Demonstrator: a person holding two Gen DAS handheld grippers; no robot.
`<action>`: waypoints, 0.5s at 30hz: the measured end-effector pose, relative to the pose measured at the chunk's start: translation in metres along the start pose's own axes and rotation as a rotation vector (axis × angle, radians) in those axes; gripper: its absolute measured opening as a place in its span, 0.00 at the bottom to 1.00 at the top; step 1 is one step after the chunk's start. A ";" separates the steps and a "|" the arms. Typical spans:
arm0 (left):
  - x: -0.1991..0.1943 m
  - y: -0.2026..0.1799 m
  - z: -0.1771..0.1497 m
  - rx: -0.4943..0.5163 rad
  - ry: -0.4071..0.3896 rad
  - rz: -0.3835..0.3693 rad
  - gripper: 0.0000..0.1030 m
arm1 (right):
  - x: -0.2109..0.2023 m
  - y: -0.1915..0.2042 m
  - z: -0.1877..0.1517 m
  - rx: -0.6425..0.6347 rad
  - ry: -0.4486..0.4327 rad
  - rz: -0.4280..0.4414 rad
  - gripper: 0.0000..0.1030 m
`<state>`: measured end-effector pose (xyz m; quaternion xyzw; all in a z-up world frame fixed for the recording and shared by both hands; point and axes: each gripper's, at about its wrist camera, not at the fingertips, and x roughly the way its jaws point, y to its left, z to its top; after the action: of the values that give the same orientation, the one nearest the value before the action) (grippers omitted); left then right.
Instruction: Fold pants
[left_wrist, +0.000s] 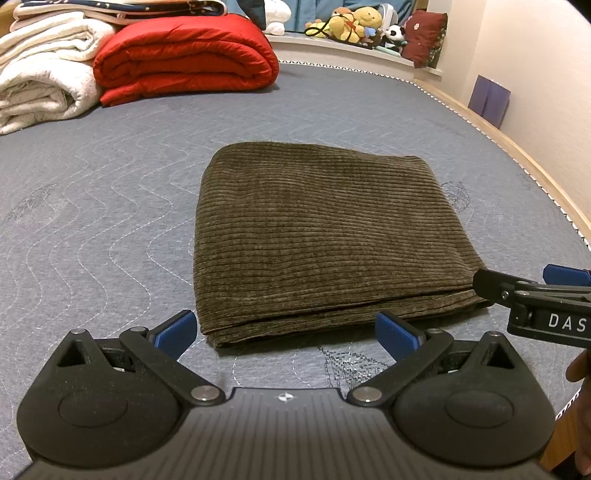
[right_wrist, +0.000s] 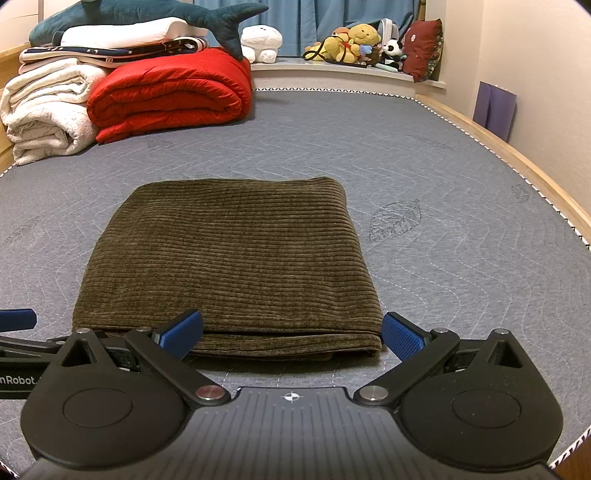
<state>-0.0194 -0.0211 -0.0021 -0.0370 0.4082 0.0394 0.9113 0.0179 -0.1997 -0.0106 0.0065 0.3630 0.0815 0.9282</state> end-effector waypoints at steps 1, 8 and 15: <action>0.000 0.000 0.000 0.002 0.000 0.002 1.00 | 0.000 0.001 0.000 0.003 0.001 -0.002 0.99; 0.001 -0.002 -0.002 0.011 0.005 -0.005 1.00 | -0.003 0.006 0.000 0.009 -0.007 -0.004 0.99; 0.001 -0.002 -0.002 0.013 0.004 -0.010 1.00 | -0.003 0.011 0.000 0.004 -0.006 -0.001 0.99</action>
<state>-0.0197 -0.0228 -0.0041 -0.0332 0.4100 0.0324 0.9109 0.0145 -0.1895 -0.0078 0.0083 0.3604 0.0802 0.9293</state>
